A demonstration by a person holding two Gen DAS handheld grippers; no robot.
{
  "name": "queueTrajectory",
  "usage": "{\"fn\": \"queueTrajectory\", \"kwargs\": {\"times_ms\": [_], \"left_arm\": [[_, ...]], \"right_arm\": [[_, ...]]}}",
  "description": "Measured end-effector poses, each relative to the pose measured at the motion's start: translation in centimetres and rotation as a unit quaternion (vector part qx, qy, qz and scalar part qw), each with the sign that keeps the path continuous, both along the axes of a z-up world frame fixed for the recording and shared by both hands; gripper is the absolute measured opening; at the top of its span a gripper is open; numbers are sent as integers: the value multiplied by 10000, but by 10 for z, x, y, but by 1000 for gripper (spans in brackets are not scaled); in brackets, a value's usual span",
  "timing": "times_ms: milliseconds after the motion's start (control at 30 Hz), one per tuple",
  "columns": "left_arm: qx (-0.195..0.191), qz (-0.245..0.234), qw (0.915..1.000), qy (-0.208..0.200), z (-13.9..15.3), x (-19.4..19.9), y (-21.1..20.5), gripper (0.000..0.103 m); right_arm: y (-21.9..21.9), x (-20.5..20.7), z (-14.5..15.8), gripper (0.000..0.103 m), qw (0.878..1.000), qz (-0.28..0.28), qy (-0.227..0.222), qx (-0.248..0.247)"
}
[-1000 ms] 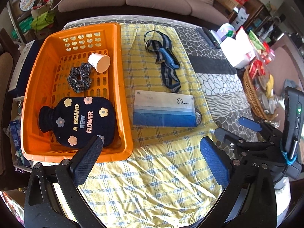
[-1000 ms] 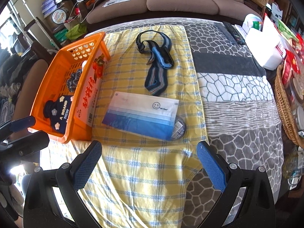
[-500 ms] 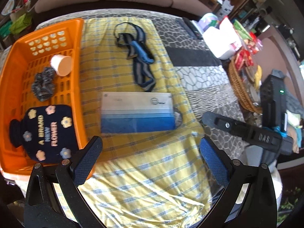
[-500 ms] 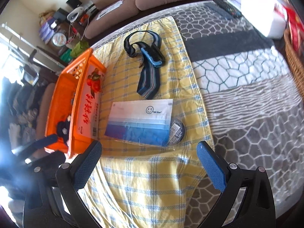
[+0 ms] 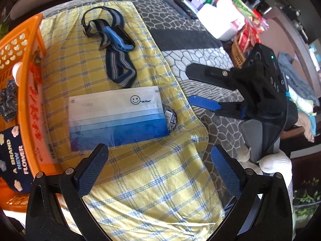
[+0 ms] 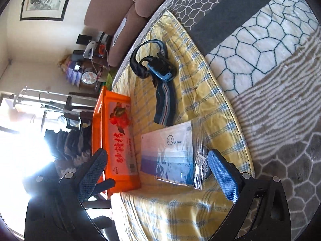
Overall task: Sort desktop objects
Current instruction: 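Lower the left tool over the 'OK Fine' mask pack and position its fingers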
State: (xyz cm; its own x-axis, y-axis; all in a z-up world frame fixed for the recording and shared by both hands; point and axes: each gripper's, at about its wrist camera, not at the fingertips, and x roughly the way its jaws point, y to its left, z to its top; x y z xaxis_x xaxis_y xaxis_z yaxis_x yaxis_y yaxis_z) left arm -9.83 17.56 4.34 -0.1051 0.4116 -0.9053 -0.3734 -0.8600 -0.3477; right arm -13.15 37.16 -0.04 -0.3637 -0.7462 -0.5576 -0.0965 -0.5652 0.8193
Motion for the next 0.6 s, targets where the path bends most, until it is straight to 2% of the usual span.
{"fn": "queueTrajectory", "kwargs": {"times_ms": [400,600], "left_arm": [[-188,51,9988,-447,-47,-23,11,102],[-197,47,9974,-699,-70,-32,16,102]], "right_arm": [[5,-28,-48,103,9964,-7,-268,-809],[-9,-31,-50,103,9962,366,-155,-779]]}}
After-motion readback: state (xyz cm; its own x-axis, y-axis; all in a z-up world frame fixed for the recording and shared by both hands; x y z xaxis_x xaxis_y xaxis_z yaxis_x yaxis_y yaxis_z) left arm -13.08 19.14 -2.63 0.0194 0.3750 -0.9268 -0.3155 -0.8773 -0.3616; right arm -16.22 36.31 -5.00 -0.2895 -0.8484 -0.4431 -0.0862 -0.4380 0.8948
